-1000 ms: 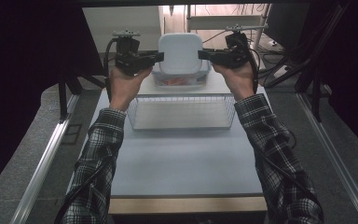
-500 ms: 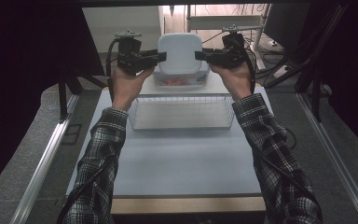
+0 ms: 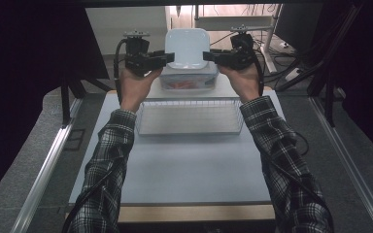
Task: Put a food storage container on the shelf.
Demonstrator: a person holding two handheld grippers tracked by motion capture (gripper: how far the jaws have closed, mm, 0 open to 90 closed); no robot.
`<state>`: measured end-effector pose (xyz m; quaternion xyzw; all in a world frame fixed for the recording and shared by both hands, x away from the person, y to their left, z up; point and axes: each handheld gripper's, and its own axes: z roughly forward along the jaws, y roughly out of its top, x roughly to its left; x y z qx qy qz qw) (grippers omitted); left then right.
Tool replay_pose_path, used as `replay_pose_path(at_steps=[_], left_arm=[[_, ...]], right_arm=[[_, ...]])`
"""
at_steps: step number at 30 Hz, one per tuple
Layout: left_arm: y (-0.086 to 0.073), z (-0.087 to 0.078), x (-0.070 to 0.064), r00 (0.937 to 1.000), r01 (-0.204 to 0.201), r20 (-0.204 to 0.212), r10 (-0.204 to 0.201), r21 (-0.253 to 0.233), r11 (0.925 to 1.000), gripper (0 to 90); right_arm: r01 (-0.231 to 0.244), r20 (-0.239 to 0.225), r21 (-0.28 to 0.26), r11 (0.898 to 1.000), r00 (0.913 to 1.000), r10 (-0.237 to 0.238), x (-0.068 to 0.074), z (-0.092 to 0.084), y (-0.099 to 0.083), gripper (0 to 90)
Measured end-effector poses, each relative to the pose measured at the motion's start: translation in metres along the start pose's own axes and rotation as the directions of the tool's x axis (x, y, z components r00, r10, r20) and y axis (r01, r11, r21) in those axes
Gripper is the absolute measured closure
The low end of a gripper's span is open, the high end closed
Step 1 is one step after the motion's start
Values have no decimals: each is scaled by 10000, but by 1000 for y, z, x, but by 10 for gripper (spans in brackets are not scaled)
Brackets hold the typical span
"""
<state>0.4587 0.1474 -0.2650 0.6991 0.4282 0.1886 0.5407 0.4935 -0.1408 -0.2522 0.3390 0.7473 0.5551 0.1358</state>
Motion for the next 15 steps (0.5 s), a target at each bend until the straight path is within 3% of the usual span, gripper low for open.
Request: replay_pose_path(at_steps=[6,8,15], left_arm=[[1,3,1,9998,70,-205,-72,-124,9999,512],[2,3,2,9997,196,-162,-198,-141,9997,497],[8,4,1,9989,37,-475,-42,-108,9999,447]], right_arm=[[223,417,42,9997,9989,-225,0,3,4,583],[190,469,26,9998,9987,-191,0,5,5,569],[166,520,15,9999,9985,-167,-1,7,6,572]])
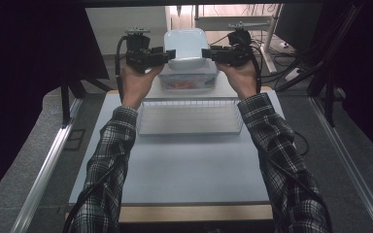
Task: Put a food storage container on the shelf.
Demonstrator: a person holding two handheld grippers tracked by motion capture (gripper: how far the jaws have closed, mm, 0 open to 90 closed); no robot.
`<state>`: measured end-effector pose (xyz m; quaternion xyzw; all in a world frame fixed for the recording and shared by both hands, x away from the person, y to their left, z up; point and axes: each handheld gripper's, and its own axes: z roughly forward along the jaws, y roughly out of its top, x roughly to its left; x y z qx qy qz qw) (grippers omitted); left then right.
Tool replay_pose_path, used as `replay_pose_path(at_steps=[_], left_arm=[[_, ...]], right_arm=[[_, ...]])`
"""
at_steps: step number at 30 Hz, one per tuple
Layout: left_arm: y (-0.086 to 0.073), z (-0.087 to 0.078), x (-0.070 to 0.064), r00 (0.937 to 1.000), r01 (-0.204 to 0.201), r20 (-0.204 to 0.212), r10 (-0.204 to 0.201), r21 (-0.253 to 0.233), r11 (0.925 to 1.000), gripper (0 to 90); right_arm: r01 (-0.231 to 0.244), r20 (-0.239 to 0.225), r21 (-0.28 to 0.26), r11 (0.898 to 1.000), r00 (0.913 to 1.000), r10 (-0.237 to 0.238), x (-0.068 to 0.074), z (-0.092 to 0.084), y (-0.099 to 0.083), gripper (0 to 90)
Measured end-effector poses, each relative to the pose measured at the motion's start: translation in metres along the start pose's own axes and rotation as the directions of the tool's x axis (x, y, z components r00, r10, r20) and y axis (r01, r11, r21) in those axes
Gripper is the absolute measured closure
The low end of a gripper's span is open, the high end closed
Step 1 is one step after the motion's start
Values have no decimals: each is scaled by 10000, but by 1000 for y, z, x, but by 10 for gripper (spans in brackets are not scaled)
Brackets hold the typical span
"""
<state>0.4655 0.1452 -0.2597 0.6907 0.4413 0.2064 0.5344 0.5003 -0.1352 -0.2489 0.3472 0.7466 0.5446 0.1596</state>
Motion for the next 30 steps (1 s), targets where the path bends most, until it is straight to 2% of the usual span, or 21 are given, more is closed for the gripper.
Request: replay_pose_path(at_steps=[3,7,10,13,18,21,24,26,30], left_arm=[[2,-1,4,9995,311,93,-310,-172,9994,451],[3,2,7,9997,234,-44,-234,93,9997,463],[1,3,9,9995,301,62,-301,-6,9995,459],[0,1,9,9989,323,354,-314,-253,9992,455],[-1,-4,12,9992,269,318,-260,-300,9992,487],[-5,-3,14,9988,197,446,-184,-290,9994,484],[-10,-1,14,9965,27,835,-5,-258,9997,450],[-12,2,14,9971,-211,725,212,-18,9998,418],[-15,10,14,9971,-456,610,447,134,9989,384]], right_arm=[[106,89,177,9998,9999,-108,0,1,-1,576],[31,1,169,9999,10000,-31,-1,4,-3,569],[89,-65,154,9998,9999,-88,0,5,-4,560],[134,-84,115,9998,9999,-133,0,5,-4,562],[288,-245,17,9996,9993,-287,-3,5,-5,567],[411,-343,-25,9992,9986,-411,-4,9,-6,515],[641,-416,13,9979,9971,-640,-3,14,-7,447],[900,-379,49,9959,9952,-897,-2,18,-9,405],[1038,-422,107,9945,9938,-1033,-5,26,-12,348]])
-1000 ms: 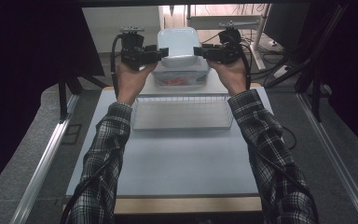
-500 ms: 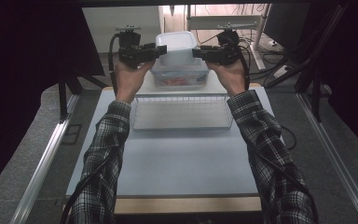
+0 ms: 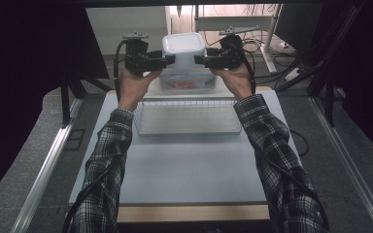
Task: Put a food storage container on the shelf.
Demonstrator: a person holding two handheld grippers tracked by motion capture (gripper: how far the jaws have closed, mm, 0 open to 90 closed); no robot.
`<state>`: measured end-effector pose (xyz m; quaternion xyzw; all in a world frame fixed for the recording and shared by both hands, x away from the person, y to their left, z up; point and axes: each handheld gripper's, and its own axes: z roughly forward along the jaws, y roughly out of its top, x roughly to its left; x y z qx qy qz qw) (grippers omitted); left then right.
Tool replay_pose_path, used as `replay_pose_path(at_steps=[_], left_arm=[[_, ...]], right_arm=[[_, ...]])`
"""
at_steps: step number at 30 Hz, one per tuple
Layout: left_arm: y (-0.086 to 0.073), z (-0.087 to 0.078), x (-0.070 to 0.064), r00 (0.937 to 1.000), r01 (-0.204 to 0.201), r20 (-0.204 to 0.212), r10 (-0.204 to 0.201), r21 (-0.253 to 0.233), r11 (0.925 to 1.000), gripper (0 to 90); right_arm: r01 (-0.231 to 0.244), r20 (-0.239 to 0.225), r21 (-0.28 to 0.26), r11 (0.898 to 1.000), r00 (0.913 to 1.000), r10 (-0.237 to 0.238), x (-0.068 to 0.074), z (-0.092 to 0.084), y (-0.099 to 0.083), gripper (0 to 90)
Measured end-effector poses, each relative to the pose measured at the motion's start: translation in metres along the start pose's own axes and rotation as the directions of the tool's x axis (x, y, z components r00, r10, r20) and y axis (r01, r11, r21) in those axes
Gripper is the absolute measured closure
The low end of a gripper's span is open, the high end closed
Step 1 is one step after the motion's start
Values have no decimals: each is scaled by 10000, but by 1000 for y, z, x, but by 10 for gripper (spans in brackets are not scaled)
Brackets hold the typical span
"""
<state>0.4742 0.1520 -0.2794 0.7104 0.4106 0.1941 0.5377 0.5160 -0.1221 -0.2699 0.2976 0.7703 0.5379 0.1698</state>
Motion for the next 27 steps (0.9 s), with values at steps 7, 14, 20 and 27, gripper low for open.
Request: replay_pose_path(at_steps=[7,14,20,27], left_arm=[[-1,10,4,10000,30,-16,-30,0,10000,439],[-1,14,6,10000,64,54,-64,-45,10000,442],[-3,5,0,9999,-111,-94,110,-83,9999,451],[-21,-10,-12,9987,-446,-218,452,278,9986,467]], right_arm=[[-85,-138,-59,9999,9999,85,-6,9,-2,373],[-213,-368,-39,9998,9991,212,-8,2,-6,425],[-81,-222,-49,10000,9997,80,0,-6,-6,470],[63,-178,171,9998,9998,-60,14,-18,-19,557]])
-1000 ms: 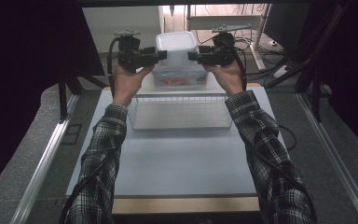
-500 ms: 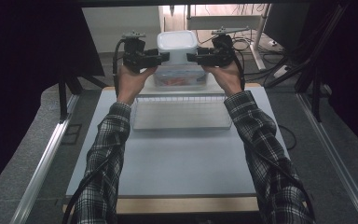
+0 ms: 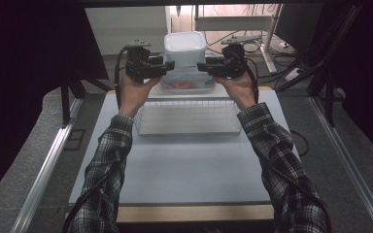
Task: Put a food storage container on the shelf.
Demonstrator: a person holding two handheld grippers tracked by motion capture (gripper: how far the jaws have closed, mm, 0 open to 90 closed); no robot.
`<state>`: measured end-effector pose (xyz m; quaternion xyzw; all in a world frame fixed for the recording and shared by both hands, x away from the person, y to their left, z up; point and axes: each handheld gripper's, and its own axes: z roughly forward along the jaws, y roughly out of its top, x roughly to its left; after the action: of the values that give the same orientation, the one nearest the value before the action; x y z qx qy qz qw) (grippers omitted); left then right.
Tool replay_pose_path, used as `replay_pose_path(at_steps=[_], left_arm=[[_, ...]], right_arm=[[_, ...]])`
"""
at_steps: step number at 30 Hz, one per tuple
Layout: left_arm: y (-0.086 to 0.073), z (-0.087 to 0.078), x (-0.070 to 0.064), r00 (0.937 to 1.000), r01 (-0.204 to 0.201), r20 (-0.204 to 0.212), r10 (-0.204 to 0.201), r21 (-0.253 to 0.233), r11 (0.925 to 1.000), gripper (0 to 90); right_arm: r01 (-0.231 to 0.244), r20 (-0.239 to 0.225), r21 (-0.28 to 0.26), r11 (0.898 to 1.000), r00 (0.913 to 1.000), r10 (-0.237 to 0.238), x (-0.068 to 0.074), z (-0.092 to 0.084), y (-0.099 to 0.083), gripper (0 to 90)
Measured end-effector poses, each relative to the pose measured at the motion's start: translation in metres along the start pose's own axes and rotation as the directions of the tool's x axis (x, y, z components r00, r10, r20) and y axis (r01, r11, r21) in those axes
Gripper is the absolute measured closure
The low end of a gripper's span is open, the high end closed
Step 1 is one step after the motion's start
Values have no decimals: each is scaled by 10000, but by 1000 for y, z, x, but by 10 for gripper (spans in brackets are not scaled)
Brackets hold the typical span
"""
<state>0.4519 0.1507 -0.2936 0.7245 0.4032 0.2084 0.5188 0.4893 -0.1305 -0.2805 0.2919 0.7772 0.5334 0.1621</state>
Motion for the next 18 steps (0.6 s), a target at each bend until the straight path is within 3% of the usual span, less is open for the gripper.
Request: replay_pose_path(at_steps=[5,12,18], left_arm=[[-21,-10,-10,9997,-80,244,80,-2,10000,418],[-46,-21,-28,9971,-558,528,547,196,9982,311],[-68,-29,-39,9943,-589,899,566,232,9980,238]], right_arm=[[-112,-284,117,9999,9995,116,10,-9,-18,567],[-187,-624,244,9995,9978,202,20,-23,-45,438],[-74,-768,277,9996,9970,95,29,-34,-63,341]])
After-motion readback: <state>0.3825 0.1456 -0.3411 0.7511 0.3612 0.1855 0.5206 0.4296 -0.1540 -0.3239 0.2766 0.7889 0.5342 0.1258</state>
